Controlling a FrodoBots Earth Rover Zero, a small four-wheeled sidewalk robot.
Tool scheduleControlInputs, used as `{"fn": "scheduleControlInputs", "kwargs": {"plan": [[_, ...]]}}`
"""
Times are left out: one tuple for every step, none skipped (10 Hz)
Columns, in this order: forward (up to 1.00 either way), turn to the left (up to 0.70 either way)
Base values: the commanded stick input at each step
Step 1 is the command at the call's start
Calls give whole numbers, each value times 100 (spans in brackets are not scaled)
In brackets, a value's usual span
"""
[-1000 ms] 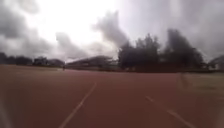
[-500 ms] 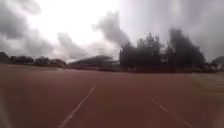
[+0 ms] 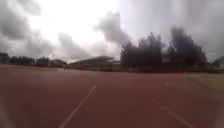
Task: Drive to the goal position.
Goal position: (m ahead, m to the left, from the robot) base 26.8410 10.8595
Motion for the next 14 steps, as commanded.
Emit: {"fn": "scheduleControlInputs", "kwargs": {"plan": [[85, 0], [85, 0], [85, 0], [85, 0], [85, 0], [85, 0], [85, 0], [85, 0], [85, 0], [85, 0], [85, 0], [85, 0], [85, 0], [85, 0]]}}
